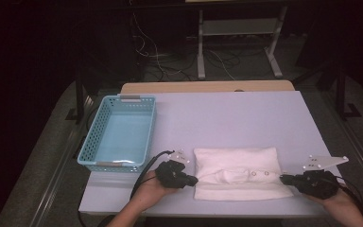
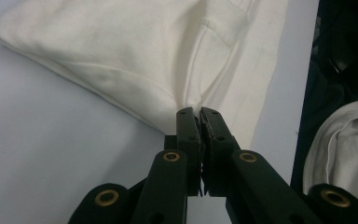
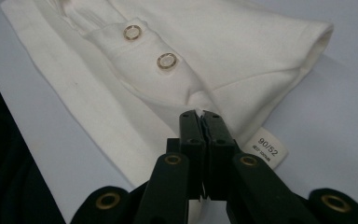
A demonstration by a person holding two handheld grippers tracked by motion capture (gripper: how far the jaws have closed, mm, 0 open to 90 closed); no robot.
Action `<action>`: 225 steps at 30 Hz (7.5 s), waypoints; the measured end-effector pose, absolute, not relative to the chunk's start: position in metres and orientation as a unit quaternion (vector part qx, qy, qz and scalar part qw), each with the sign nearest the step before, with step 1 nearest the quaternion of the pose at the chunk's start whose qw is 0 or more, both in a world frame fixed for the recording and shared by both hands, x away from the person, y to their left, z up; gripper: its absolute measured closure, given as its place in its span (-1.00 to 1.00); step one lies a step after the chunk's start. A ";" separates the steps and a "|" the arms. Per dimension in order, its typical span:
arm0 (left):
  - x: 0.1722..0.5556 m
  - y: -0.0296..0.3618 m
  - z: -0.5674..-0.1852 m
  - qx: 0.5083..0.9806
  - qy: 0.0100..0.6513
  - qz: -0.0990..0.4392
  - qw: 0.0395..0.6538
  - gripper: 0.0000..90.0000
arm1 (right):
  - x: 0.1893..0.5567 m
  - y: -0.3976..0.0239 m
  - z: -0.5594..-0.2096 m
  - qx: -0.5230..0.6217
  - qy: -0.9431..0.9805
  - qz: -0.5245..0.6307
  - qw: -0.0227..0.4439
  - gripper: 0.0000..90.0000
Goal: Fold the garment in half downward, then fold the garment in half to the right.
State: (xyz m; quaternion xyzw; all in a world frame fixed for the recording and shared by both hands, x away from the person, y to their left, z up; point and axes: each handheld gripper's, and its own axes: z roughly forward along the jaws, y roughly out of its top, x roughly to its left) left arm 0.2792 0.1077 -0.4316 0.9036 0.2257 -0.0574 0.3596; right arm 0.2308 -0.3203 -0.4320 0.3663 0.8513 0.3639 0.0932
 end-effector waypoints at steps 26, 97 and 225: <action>0.283 0.106 -0.424 0.897 0.216 -0.053 0.381 0.06 | 0.231 -0.324 -0.427 0.376 0.838 0.386 0.090 0.34; 0.328 0.074 -0.421 0.868 0.273 0.052 0.412 -0.72 | 0.245 -0.281 -0.431 0.329 0.847 0.408 0.088 -0.14; 0.370 0.088 -0.433 0.854 0.346 0.030 0.386 0.89 | 0.338 -0.305 -0.438 0.447 0.817 0.341 0.127 0.90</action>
